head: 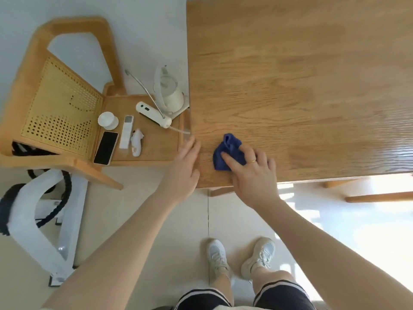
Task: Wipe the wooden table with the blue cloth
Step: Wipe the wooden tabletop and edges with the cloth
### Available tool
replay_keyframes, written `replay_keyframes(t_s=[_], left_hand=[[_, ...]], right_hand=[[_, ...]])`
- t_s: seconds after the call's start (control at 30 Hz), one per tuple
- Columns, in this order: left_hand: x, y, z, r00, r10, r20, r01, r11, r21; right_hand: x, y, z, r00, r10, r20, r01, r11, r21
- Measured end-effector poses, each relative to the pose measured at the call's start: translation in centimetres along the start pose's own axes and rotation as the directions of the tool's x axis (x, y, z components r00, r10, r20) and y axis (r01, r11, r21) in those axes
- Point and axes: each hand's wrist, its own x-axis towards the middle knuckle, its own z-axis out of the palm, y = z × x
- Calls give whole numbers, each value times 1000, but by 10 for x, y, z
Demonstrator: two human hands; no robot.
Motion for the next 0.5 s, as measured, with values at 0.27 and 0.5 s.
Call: replay_keyframes(t_s=[0.27,0.5], left_hand=[[10,13,7,991,-38,127,-15,919,394],[10,23,4,991,-65,118,5,895,447]], right_hand=[[9,0,-6,953,303,4,-303,953,-11],[-2,2,-7,995,85,57,-86,996,14]])
